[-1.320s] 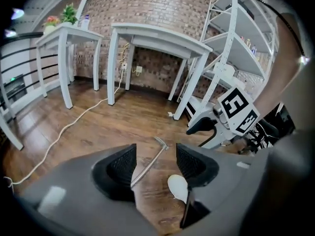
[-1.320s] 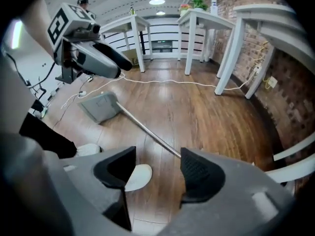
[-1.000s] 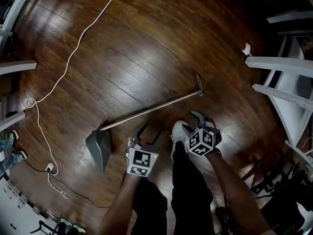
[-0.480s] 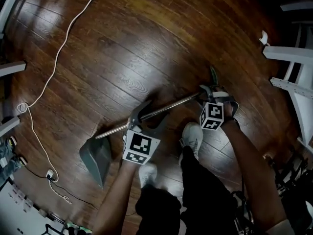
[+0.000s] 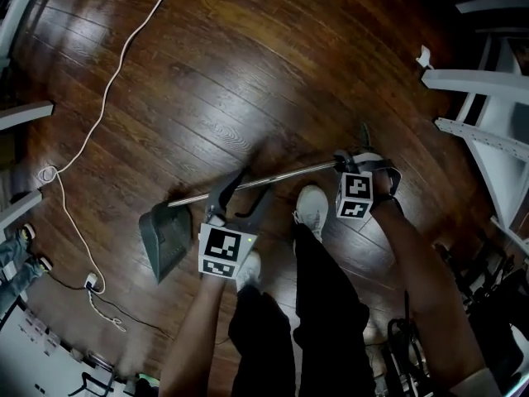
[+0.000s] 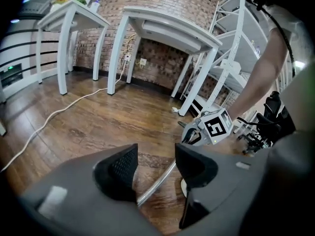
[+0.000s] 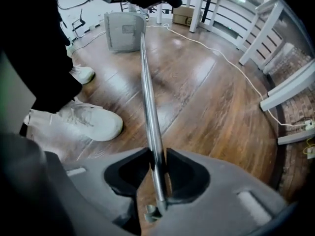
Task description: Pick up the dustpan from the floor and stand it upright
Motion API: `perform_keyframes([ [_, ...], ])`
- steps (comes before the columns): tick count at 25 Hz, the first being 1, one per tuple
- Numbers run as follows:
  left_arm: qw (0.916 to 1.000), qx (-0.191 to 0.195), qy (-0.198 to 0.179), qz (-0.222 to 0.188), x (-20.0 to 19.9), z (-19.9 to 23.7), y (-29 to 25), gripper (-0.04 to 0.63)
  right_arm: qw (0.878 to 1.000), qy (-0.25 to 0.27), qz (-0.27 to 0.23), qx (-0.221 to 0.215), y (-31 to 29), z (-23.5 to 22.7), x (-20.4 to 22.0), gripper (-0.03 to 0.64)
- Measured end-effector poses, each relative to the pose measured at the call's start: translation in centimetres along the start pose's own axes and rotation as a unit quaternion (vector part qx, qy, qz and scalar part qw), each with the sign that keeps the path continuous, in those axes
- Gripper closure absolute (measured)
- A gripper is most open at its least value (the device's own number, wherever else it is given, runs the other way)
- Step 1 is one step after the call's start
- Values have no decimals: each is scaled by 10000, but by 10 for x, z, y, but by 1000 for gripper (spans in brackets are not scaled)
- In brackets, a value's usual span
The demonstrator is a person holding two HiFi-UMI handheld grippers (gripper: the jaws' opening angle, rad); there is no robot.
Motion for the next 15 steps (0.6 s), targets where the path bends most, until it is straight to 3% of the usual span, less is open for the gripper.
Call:
perform_keyframes([
  [9,9999,-94,-55,89,-83,-47,116,342,9991,-104,373,-164,176,-24,-8,538],
  [15,9991,-129,275,-292,-129,-85,178,345,9928,-908,412,-664,255,-15,-24,540],
])
Point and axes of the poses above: the fingertips, and each gripper's own axes: y backward along the fingers, z to its left, x out of its underside, the point moved 2 cm from there along y, backward along the fingers, and after that the axes turned 7 degrees about y, right-handed, at the moved point
